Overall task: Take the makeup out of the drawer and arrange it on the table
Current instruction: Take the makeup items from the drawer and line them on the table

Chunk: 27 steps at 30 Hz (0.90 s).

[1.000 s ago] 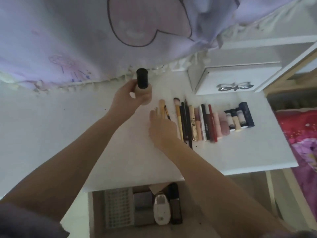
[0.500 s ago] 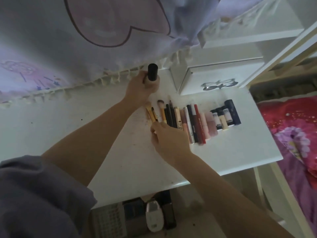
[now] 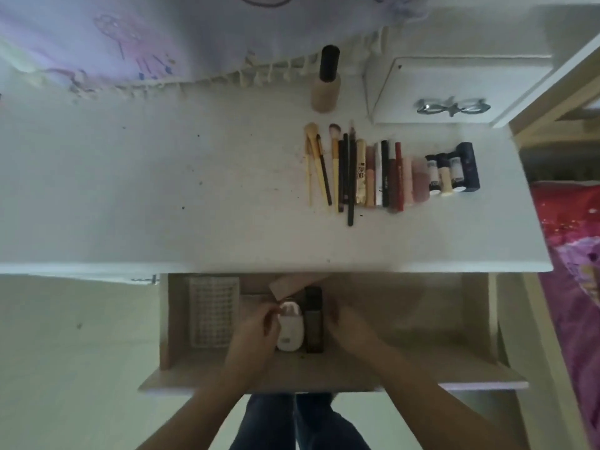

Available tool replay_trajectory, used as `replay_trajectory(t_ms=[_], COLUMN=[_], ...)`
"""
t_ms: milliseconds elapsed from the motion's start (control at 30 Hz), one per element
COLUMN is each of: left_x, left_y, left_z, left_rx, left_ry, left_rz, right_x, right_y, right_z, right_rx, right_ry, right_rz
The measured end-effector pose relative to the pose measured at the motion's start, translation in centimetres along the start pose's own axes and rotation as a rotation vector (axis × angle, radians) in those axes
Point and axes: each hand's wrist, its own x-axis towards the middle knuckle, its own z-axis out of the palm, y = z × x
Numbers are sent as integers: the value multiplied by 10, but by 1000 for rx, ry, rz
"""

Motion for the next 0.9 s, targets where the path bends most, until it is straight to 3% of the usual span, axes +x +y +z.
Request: replay_trajectory(t_ms=[133, 333, 567, 667, 800, 900], left_x=[11, 31, 25, 22, 27, 23], left_y=[-19, -16, -17, -17, -12, -1], left_z=[33, 54, 53, 57, 33, -20], left_rx=[84, 351, 142, 3, 137, 79], left_ry=[-40, -98, -21, -106, -308, -426], left_rz=[-233, -235, -222, -202, -66, 43], right_x=[23, 35, 32, 22, -8, -42], right_y=[-6, -11, -15, -13, -15, -26], right_z=[32, 48, 42, 31, 5, -23], right_rx=[143, 165, 66, 51, -9, -94], right_ry=[92, 203, 240, 188, 152, 124], right_rz=[131, 242, 257, 177, 27, -126])
